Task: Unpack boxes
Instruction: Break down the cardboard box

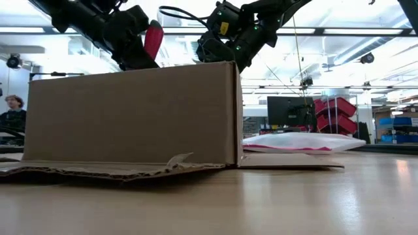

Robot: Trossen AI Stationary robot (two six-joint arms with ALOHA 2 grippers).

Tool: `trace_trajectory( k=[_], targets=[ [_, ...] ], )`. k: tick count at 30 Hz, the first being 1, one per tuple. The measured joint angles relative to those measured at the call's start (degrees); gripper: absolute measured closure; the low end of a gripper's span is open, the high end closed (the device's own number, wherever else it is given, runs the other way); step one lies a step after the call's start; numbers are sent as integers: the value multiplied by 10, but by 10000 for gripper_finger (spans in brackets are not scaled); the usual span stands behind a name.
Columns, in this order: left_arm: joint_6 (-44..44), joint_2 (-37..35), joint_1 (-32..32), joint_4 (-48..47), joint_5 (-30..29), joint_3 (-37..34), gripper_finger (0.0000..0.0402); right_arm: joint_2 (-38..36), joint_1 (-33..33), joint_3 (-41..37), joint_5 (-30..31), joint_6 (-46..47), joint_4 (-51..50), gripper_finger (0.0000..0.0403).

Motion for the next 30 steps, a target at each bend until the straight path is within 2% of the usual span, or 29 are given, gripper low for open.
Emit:
trace_trajectory(
  k=[14,19,30],
  targets=[
    [-25,0,0,27,17,-15,379,0,0,0,-2,0,-1,233],
    [-35,8,0,65,26,-15,379,0,0,0,-2,-1,-1,233],
    [-35,22,3,61,31,-23,379,0,0,0,-1,0,-2,233]
  ],
)
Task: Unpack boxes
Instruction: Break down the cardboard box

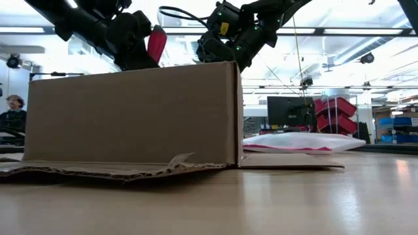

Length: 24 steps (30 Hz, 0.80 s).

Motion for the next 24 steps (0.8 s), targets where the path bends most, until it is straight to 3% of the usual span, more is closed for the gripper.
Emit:
trace_trajectory(
  k=[12,24],
  targets=[
    [14,-40,9,-57,-10,0,379,1,0,1,-3,-8,2,233],
    [13,-96,21,-111,-71,0,379,4,1,2,-5,-18,4,233]
  ],
)
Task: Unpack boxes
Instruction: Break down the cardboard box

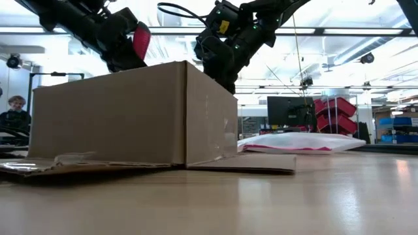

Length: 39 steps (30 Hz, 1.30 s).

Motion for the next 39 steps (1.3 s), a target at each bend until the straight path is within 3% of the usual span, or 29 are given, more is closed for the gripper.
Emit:
trace_trajectory(
  k=[4,8,16,31,39],
  targets=[
    [-11,-8,0,0,7,0,379,0,0,0,0,0,0,233],
    [-27,-11,1,-3,51,0,379,0,0,0,0,0,-2,233],
    [-4,-25,1,-109,81,45,379,0,-4,-2,19,-6,-35,233],
    [9,-35,2,-108,64,143,379,0,-8,-3,16,-8,-29,233],
    [47,-36,2,-107,19,182,379,-5,-8,4,14,-8,-34,233]
  ],
)
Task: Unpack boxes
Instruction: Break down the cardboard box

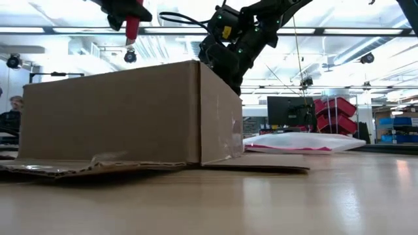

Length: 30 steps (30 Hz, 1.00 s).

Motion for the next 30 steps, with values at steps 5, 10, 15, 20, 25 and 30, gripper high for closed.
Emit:
trace_trajectory(
  k=[5,10,15,20,25,30],
  targets=[
    [0,1,0,14,-1,-2,379,-19,-1,25,2,1,-10,233],
    [-1,10,0,60,4,-4,379,-39,-3,76,-5,0,-20,233],
    [0,26,0,92,17,-4,379,-67,-3,121,-9,-4,-12,233],
    [0,54,0,102,36,-4,379,-91,-3,168,-18,-13,-1,231],
    [11,91,0,144,58,-5,379,-98,-3,216,-21,-14,4,207],
    [13,135,0,209,90,-5,379,-90,-3,232,-25,-14,1,176]
  ],
)
